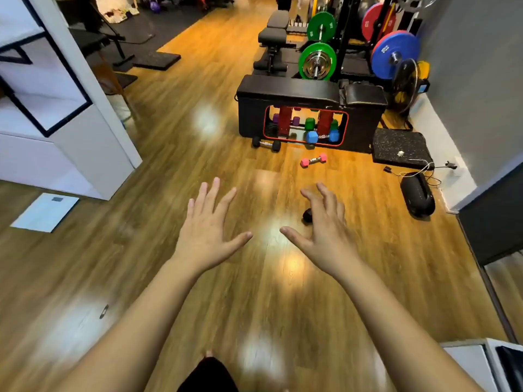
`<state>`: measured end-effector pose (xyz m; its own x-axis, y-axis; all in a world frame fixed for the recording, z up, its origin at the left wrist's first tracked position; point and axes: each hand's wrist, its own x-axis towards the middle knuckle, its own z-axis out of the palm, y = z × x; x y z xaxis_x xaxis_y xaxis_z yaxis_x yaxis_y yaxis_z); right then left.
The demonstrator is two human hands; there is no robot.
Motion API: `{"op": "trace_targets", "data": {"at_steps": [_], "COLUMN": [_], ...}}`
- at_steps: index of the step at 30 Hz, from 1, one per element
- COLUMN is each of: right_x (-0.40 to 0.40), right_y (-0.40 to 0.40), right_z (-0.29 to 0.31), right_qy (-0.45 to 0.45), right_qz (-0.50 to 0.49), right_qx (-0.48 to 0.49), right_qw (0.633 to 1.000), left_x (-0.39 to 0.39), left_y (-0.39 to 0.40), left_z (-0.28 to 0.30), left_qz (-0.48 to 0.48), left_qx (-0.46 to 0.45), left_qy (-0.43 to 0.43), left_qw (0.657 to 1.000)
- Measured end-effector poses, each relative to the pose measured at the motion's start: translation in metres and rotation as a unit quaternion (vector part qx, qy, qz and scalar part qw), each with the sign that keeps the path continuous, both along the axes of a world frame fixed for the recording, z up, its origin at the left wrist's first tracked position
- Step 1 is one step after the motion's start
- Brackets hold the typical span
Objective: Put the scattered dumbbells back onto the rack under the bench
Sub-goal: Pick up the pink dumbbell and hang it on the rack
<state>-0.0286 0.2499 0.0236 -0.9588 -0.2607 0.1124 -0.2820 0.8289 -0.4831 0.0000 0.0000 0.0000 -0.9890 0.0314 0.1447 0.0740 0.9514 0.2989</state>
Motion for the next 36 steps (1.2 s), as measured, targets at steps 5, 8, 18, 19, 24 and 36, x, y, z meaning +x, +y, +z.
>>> {"op": "trace_targets", "data": {"at_steps": [5,8,18,19,24,36], "right_x": [-0.034,-0.061,-0.170,-0.178,-0.227,-0.314], "right_y": [-0.055,-0.095,-0.254,-0.265,-0.316,-0.395], "right_z": [-0.023,-0.043,-0.101,-0.103,-0.117,-0.211], "right_qy": [-0.049,-0.096,-0.235,-0.237,-0.242,-0.253], "right_qz": [0.048,0.064,0.030,0.026,0.023,0.054], "right_qx": [-0.021,-0.050,-0.119,-0.126,-0.135,-0.115], "right_qw": [0.997,0.992,0.964,0.963,0.961,0.959], "left_x": [-0.020,-0.042,-0.154,-0.163,-0.217,-0.305], "left_y": [-0.066,-0.109,-0.268,-0.279,-0.322,-0.340], "left_z": [-0.030,-0.049,-0.115,-0.119,-0.133,-0.210], "left_qz": [0.063,0.076,0.095,0.090,0.093,0.123], "left_qx": [0.074,0.095,0.088,0.084,0.087,0.148], "left_qy": [-0.090,-0.103,-0.243,-0.253,-0.275,-0.273], "left_qw": [0.991,0.987,0.961,0.960,0.953,0.943]}}
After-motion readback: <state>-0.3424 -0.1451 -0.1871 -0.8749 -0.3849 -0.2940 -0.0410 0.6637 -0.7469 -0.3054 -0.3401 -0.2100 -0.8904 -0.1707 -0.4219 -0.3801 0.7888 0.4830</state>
